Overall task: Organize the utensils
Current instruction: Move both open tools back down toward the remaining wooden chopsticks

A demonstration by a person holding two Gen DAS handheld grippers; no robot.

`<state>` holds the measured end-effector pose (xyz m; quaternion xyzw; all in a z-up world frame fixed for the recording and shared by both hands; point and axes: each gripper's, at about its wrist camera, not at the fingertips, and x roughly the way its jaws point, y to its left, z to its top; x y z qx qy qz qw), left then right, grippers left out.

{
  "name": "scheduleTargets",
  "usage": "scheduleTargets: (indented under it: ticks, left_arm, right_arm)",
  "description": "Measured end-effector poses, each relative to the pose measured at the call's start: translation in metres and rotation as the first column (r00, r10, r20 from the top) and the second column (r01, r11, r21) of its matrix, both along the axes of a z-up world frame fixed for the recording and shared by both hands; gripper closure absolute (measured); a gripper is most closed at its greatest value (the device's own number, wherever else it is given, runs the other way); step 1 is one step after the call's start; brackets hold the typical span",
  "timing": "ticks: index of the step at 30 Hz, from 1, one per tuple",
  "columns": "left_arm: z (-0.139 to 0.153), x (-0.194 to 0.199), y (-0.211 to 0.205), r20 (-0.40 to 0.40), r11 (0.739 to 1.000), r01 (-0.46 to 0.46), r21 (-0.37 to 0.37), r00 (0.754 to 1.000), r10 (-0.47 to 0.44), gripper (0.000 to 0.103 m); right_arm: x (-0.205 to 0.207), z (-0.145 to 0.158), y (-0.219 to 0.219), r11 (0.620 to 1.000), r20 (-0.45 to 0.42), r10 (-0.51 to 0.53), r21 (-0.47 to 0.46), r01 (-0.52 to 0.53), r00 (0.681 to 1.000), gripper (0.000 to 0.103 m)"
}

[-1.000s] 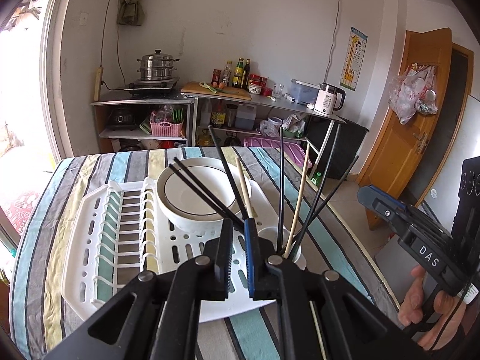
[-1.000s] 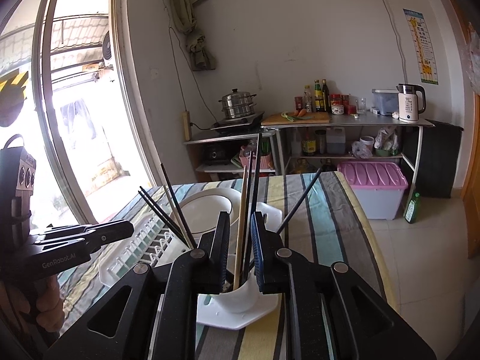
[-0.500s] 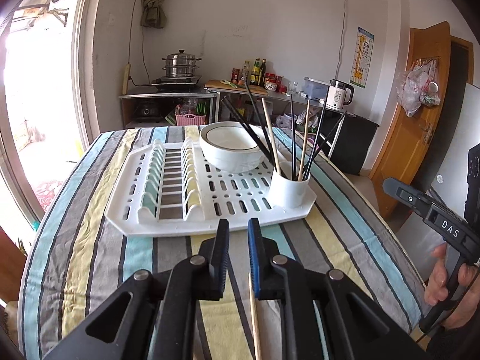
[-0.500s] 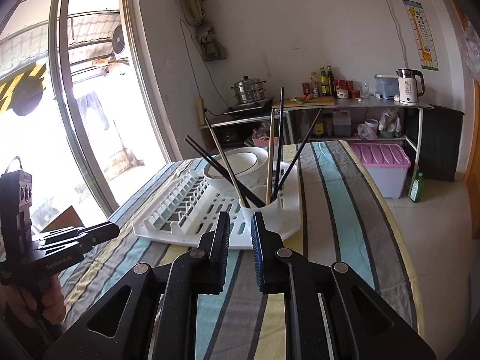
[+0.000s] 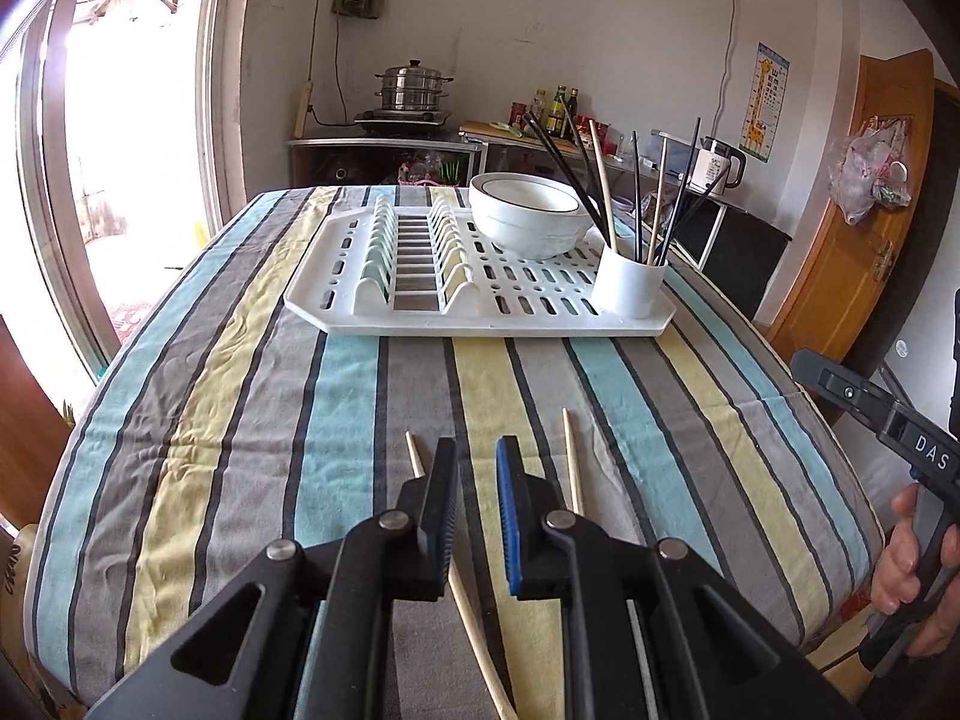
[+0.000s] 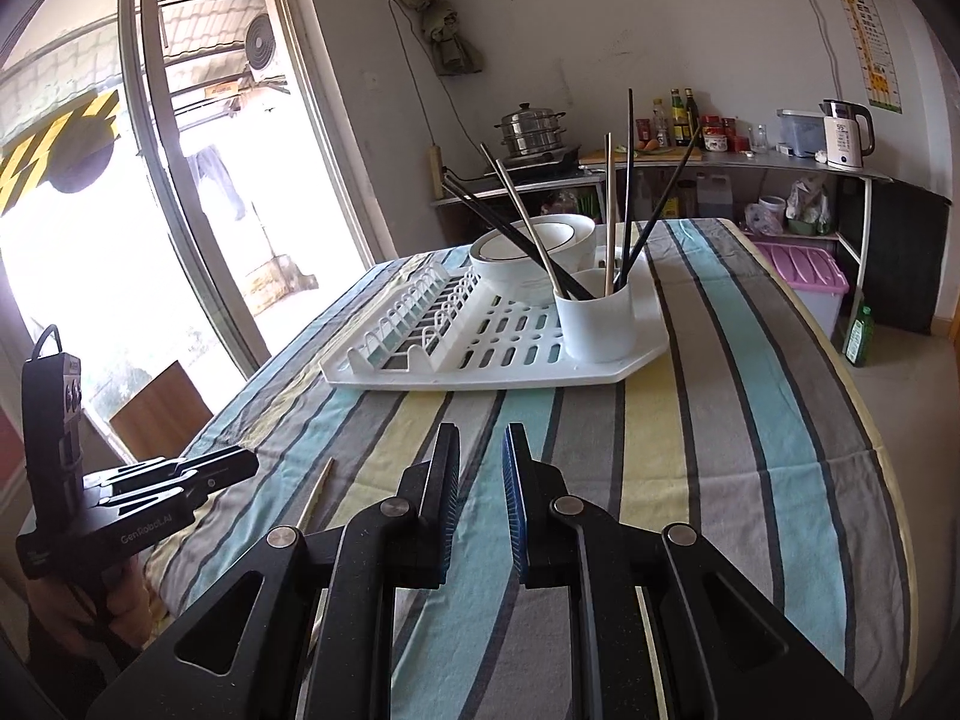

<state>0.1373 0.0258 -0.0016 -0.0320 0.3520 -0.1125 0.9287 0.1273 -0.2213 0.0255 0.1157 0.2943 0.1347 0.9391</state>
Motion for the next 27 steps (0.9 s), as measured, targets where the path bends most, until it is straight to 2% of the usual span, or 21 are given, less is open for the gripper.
scheduleTargets:
  ticks: [7,13,18,27]
  left_arm:
    - [-0.016,0.008,0.006,-0.044,1.0,-0.025,0.012,0.999,0.025,0.082]
    - [-0.035,0.024,0.011,-0.116,0.999,-0.047,0.021,0.992,0.049,0.082]
    - [-0.048,0.037,0.011,-0.181,0.999,-0.046,-0.01,0.983,0.044,0.082]
    - [-0.059,0.058,0.008,-0.22,0.998,-0.054,0.01,0.974,0.055,0.082]
  right_arm:
    - [0.01,-0.016,0.021,0.999,-0.053,0.043,-0.006,-0.044,0.998,0.088]
    - [0.031,-0.033,0.04,0.998,-0.134,0.064,-0.013,-0.067,0.989,0.088]
    - [0.05,-0.048,0.055,0.996,-0.201,0.084,-0.015,-0.089,0.976,0.088]
    - [0.074,-0.064,0.076,0.992,-0.269,0.11,-0.03,-0.123,0.957,0.088]
